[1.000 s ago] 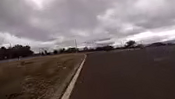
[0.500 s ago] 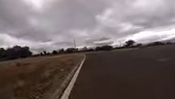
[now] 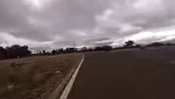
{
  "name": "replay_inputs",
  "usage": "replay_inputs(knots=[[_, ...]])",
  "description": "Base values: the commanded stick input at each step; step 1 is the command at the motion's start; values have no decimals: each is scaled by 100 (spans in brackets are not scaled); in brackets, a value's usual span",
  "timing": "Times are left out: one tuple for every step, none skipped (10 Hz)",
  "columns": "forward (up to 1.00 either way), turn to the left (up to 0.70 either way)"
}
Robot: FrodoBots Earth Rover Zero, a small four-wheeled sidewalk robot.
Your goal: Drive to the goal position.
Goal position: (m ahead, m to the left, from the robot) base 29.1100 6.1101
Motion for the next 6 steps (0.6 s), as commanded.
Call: replay_inputs(knots=[[85, -16], [85, -9], [85, 0], [85, 0], [85, 0], [85, 0]])
